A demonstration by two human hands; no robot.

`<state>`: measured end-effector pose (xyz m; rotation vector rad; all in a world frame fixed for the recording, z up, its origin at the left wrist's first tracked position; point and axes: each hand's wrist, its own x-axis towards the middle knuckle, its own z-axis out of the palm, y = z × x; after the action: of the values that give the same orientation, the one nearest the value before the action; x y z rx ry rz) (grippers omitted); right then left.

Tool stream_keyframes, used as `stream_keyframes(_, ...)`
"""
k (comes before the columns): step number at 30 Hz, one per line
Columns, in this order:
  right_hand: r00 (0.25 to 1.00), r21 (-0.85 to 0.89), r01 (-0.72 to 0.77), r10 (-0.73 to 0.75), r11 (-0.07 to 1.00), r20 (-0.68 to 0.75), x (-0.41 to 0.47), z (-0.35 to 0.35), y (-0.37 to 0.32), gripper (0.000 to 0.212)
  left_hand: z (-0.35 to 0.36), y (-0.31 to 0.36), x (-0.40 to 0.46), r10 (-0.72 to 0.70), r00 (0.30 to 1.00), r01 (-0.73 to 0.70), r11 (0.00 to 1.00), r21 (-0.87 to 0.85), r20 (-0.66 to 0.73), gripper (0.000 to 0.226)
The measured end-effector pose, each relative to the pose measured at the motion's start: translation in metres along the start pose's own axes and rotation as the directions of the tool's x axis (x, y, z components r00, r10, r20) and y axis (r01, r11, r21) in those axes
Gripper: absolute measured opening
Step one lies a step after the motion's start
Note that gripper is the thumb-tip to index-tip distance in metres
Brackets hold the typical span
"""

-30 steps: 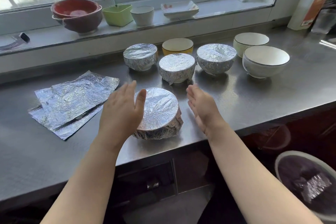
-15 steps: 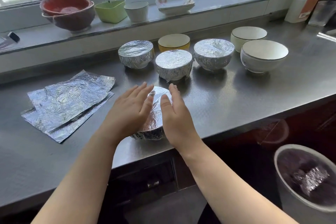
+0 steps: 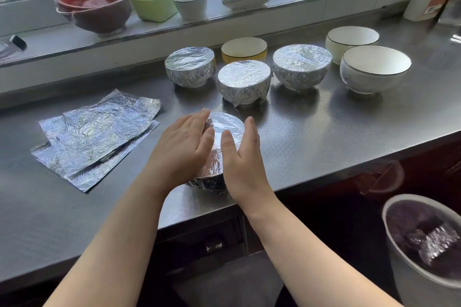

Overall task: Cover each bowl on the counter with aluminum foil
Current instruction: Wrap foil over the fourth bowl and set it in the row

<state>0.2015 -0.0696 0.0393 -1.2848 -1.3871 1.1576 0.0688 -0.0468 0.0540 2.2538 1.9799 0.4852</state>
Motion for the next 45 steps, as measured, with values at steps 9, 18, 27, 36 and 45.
stream_keyframes(9,0.995,0.094,-0.072,0.065,0.993,0.079,0.011,-0.015,0.006,0.06,-0.002,0.003,-0.001,-0.002,1.0,0.002,1.0,0.015,0.012,0.07)
stream_keyframes(18,0.94,0.195,-0.266,0.209,0.944,0.27,0.031,-0.023,0.026,0.07,-0.002,0.008,-0.001,-0.067,0.998,0.067,0.997,0.03,0.02,0.066)
stream_keyframes(27,0.985,0.211,-0.079,0.109,0.974,-0.133,0.026,-0.046,0.021,0.047,0.003,0.023,0.003,-0.26,0.962,0.247,0.959,0.139,0.083,0.066)
stream_keyframes(36,0.994,0.287,0.027,0.006,0.957,-0.112,-0.007,-0.041,0.013,0.049,-0.016,0.032,-0.008,-0.373,0.922,0.36,0.925,0.117,0.107,0.066)
stream_keyframes(45,0.995,0.14,0.1,-0.095,0.985,-0.038,-0.013,-0.019,0.002,0.051,0.005,0.025,-0.01,-0.13,0.992,0.13,0.983,0.128,-0.008,0.074)
